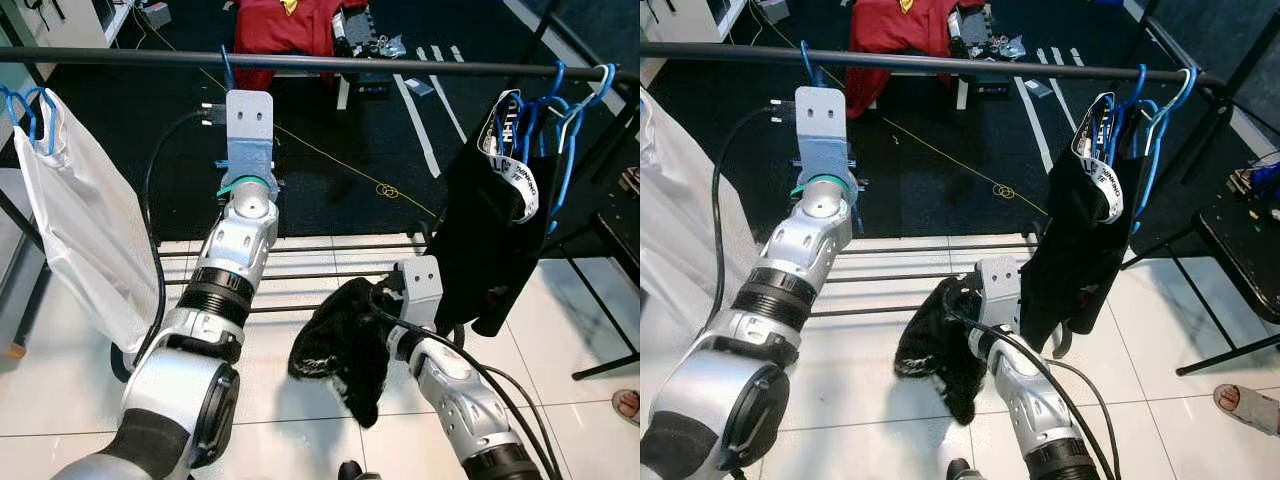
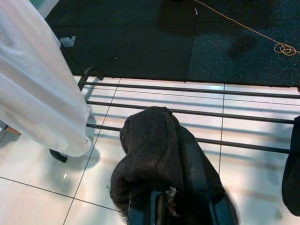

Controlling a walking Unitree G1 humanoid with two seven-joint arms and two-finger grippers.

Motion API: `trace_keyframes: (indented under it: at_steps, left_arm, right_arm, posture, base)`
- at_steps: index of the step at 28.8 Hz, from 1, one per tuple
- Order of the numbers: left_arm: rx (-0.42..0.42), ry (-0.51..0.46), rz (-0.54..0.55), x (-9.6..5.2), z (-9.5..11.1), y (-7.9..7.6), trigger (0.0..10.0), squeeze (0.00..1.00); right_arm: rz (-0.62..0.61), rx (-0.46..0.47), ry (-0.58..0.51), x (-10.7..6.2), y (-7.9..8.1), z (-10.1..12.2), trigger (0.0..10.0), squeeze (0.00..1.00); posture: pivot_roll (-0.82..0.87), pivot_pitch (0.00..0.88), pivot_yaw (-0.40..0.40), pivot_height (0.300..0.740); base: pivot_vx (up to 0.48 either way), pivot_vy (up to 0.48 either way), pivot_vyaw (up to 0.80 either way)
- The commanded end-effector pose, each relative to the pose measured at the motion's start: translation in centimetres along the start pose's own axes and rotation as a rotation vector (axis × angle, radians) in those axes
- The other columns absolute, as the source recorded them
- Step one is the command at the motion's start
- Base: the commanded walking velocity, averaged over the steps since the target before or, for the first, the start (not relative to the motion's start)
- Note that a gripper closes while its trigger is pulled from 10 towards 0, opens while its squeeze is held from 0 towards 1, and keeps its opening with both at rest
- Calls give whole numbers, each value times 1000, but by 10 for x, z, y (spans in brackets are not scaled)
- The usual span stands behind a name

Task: Hang hanger

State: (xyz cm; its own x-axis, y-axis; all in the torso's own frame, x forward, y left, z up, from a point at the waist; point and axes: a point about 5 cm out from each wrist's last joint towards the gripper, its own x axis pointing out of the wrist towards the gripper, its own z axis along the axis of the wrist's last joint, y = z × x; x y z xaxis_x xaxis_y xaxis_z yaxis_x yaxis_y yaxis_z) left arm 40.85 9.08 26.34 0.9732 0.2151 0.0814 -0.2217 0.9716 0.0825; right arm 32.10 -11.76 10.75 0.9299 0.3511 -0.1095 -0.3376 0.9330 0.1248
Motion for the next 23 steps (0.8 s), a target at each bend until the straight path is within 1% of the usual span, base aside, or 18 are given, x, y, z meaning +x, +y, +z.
trace_keyframes:
  at_steps: [1, 3, 4, 7, 8, 13, 14, 15, 16, 17, 18, 19, 20, 21, 22, 23]
  left_arm:
    - [25, 6, -29, 0, -2, -6, 0, 0]
    - [25, 6, -29, 0, -2, -6, 0, 0]
    - [44, 12, -36, 1, -3, -7, 0, 0]
    - [60, 19, -36, 2, -5, -6, 0, 0]
    - [72, 23, -28, 3, -6, -4, 0, 0]
    - [73, 18, 2, 6, -6, 3, 0, 0]
    - [45, -17, 17, 8, 1, 8, 0, 0]
    - [45, -17, 17, 8, 1, 8, 0, 0]
    - [32, -54, 25, 9, 9, 12, 0, 0]
    - [32, -54, 25, 9, 9, 12, 0, 0]
    - [14, -107, 23, 10, 19, 16, 0, 0]
    - [14, -107, 23, 10, 19, 16, 0, 0]
    - [18, -151, -3, 9, 28, 18, 4706, 0]
    - [18, -151, -3, 9, 28, 18, 4706, 0]
    - [21, -174, -51, 7, 32, 18, 10000, 0]
    - [21, -174, -51, 7, 32, 18, 10000, 0]
  right_arm:
    - [-8, 3, -16, -2, -2, 0, 0, 0]
    - [-8, 3, -16, -2, -2, 0, 0, 0]
    - [-10, 5, -17, -2, -2, -1, 0, 0]
    - [-13, 8, -19, -3, -2, -1, 0, 0]
    - [-15, 9, -20, -3, -2, -1, 0, 0]
    - [-18, 10, -23, -3, -3, -1, 0, 0]
    - [-18, 10, -26, -3, -3, 0, 0, 0]
    - [-18, 10, -26, -3, -3, 0, 0, 0]
    - [-18, 10, -28, -3, -4, 0, 0, 0]
    - [-18, 10, -28, -3, -4, 0, 0, 0]
    - [-18, 10, -30, -2, -4, 1, 0, 0]
    - [-18, 10, -30, -2, -4, 1, 0, 0]
    - [-16, 11, -32, -2, -4, 1, 0, 0]
    - [-16, 11, -32, -2, -4, 1, 0, 0]
    - [-15, 11, -33, -3, -3, 2, 0, 0]
    - [-15, 11, -33, -3, -3, 2, 0, 0]
  posture:
    - [-72, 160, 65, 740]
    - [-72, 160, 65, 740]
    - [-71, 160, 66, 740]
    - [-72, 160, 70, 740]
    - [-72, 160, 70, 740]
    - [-69, 160, 70, 740]
    - [-66, 159, 67, 740]
    - [-66, 159, 67, 740]
    - [-66, 159, 67, 740]
    - [-66, 159, 67, 740]
    - [-62, 161, 64, 740]
    - [-62, 161, 64, 740]
    - [-58, 163, 64, 740]
    - [-58, 163, 64, 740]
    - [-58, 163, 66, 740]
    - [-58, 163, 66, 740]
  base:
    - [0, 0, 0]
    - [0, 0, 0]
    - [0, 0, 0]
    - [0, 0, 0]
    - [0, 0, 0]
    - [0, 0, 0]
    - [0, 0, 0]
    - [0, 0, 0]
    - [0, 0, 0]
    - [0, 0, 0]
    - [0, 0, 0]
    - [0, 0, 0]
    - [0, 0, 0]
    - [0, 0, 0]
    - [0, 0, 0]
    - [0, 0, 0]
